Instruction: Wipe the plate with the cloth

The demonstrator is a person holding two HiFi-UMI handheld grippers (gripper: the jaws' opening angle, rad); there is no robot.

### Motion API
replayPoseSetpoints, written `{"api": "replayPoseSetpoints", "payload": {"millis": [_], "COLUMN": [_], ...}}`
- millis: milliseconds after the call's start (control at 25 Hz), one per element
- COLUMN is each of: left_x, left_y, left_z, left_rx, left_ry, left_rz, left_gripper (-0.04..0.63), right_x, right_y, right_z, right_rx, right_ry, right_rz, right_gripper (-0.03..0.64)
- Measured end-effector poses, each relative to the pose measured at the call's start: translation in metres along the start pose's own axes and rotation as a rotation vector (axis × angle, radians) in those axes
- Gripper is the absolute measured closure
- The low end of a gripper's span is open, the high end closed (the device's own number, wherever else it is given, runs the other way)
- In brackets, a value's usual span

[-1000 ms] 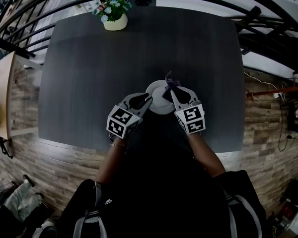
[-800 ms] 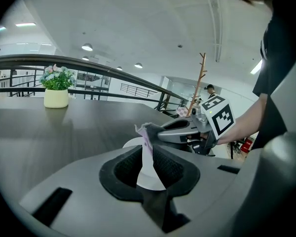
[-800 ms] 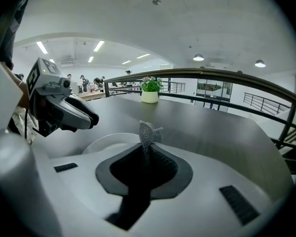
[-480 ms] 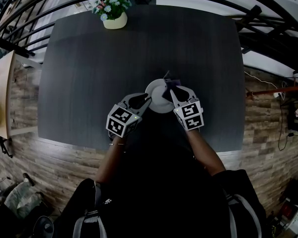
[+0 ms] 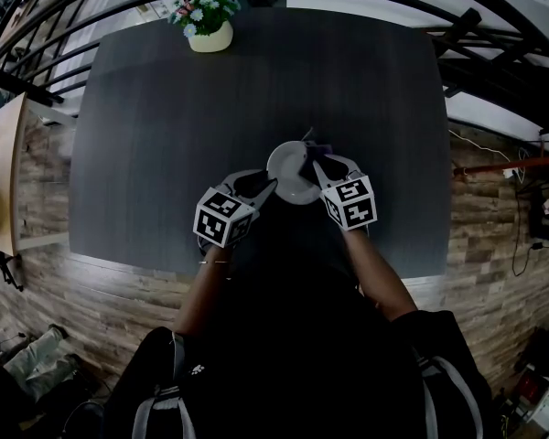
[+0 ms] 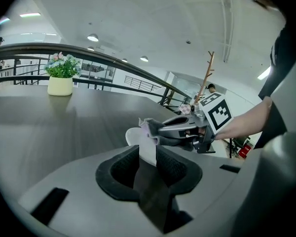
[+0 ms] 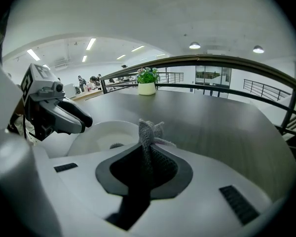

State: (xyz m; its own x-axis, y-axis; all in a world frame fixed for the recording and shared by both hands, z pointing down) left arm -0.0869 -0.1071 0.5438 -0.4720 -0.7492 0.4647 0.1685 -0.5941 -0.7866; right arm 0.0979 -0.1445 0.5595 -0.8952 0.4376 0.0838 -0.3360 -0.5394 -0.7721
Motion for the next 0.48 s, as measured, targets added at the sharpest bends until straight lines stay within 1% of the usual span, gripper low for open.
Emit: {"api": "replayPoseSetpoints", "payload": {"millis": [240,480], "left_x": [0.0037,0.0073], "left_y": [-0.0016,-0.0026], "left_z": [0.0009,0.0023], "left_rx": [0.023,0.026], "left_ry": [0.007,0.025], "left_rz": [-0.106,-0.170], "left_gripper": [0.486,0.486], "right_x": [0.0005,-0.0003], "right_y": [-0.0005,-0.0003], "right_z": [-0.0018,-0.0010], "right_rx": [-0.016,-0.015], "right_ry": [0.002,0.003], "right_rz": [-0.005,0.001], "right_gripper": [0.577,0.577]}}
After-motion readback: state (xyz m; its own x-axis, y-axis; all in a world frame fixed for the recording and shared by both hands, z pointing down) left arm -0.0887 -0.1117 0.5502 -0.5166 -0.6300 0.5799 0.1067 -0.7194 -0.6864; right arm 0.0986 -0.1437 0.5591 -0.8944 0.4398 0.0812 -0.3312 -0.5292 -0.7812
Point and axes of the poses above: the fingertips, and each gripper's own axes: z forward along the fingers, x to its left, y out of its top, the point moved 7 cm from there along -z, backward along the fingers, and after that the axes turned 14 degrees about -y, right-handed, at the moved point
